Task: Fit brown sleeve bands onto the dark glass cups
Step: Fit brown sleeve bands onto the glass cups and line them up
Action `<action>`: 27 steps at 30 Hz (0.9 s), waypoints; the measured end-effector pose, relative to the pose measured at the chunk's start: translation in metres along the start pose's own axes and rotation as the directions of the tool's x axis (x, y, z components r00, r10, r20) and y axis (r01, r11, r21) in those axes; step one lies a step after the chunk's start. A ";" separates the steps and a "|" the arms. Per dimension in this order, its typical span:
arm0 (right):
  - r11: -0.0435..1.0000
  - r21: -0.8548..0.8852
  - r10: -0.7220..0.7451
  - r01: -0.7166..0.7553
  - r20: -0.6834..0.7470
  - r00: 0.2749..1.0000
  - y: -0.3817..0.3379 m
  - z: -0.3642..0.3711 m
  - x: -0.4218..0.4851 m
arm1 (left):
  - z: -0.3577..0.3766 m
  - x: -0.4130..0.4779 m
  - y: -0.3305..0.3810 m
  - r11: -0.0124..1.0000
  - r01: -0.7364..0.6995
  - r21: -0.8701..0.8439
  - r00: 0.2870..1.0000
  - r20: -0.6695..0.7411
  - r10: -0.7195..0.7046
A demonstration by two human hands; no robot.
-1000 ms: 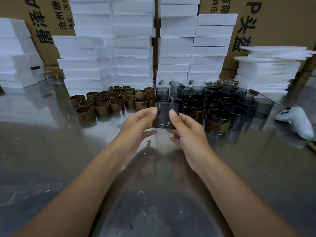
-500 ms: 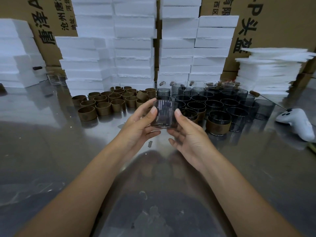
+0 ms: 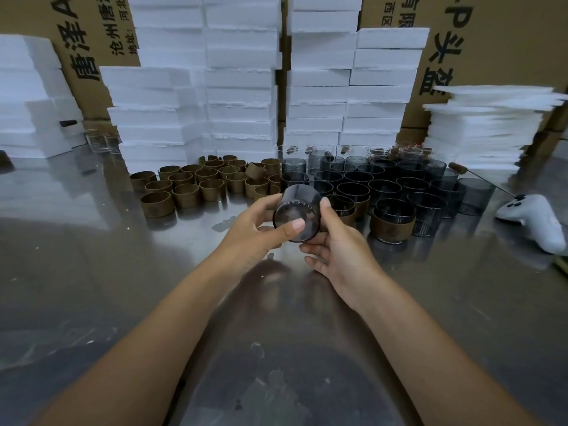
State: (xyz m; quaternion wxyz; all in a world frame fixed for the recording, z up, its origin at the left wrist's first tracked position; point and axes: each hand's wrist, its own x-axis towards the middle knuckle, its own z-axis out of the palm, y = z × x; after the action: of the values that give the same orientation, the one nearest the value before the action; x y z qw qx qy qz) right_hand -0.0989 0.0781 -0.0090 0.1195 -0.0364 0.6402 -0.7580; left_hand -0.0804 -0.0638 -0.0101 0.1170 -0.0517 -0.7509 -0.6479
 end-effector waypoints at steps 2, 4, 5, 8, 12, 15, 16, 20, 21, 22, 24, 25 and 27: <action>0.998 -0.043 -0.041 0.042 0.021 0.999 0.000 0.002 -0.001 | 0.000 0.001 0.001 1.000 0.014 -0.014 0.999 -0.038 -0.015; 0.990 -0.075 -0.116 0.121 0.061 0.991 0.001 0.003 -0.003 | 0.001 0.002 0.001 0.999 0.025 -0.042 0.998 -0.062 -0.027; 0.983 -0.092 -0.153 0.160 0.082 0.985 0.001 0.003 -0.005 | 0.001 0.003 0.001 0.998 0.029 -0.061 0.997 -0.071 -0.033; 0.962 -0.123 -0.230 0.243 0.114 0.966 0.003 0.001 -0.006 | 0.000 0.003 0.001 0.995 0.035 -0.096 0.995 -0.087 -0.044; 0.959 -0.089 -0.263 0.270 0.084 0.961 0.001 0.000 -0.006 | 0.001 0.002 0.002 0.995 0.038 -0.087 0.997 -0.070 -0.044; 0.972 -0.064 -0.226 0.227 0.033 0.974 0.001 0.001 -0.005 | 0.001 0.002 0.003 0.992 0.056 -0.115 0.997 -0.054 -0.063; 0.974 -0.055 -0.219 0.219 0.019 0.976 0.001 0.001 -0.004 | 0.001 0.002 0.003 0.991 0.059 -0.123 0.996 -0.053 -0.066; 0.976 -0.041 -0.216 0.216 -0.012 0.976 0.001 0.002 -0.003 | 0.000 0.003 -0.002 0.993 0.061 -0.101 0.997 -0.040 -0.066; 0.976 -0.033 -0.215 0.214 -0.021 0.976 0.001 0.002 -0.004 | -0.001 0.003 -0.003 0.993 0.069 -0.096 0.997 -0.032 -0.072; 0.978 -0.019 -0.210 0.209 -0.035 0.977 0.001 0.002 -0.003 | -0.002 0.004 -0.003 0.991 0.083 -0.104 0.996 -0.030 -0.086; 0.982 0.026 -0.187 0.189 -0.071 0.980 0.000 0.002 -0.002 | -0.008 0.010 -0.004 0.986 0.117 -0.122 0.989 -0.078 -0.127; 0.983 0.047 -0.175 0.179 -0.084 0.981 -0.001 0.002 -0.002 | -0.013 0.015 -0.005 0.986 0.125 -0.111 0.982 -0.129 -0.139; 0.984 0.085 -0.150 0.158 -0.091 0.984 -0.002 0.002 -0.001 | -0.026 0.024 -0.006 0.988 0.144 -0.059 0.954 -0.257 -0.154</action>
State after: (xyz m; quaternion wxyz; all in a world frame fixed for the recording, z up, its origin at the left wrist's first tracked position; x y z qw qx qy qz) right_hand -0.0975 0.0769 -0.0066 0.0349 -0.0484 0.6045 -0.7944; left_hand -0.1025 -0.0926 -0.0062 0.1646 0.0884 -0.7178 -0.6707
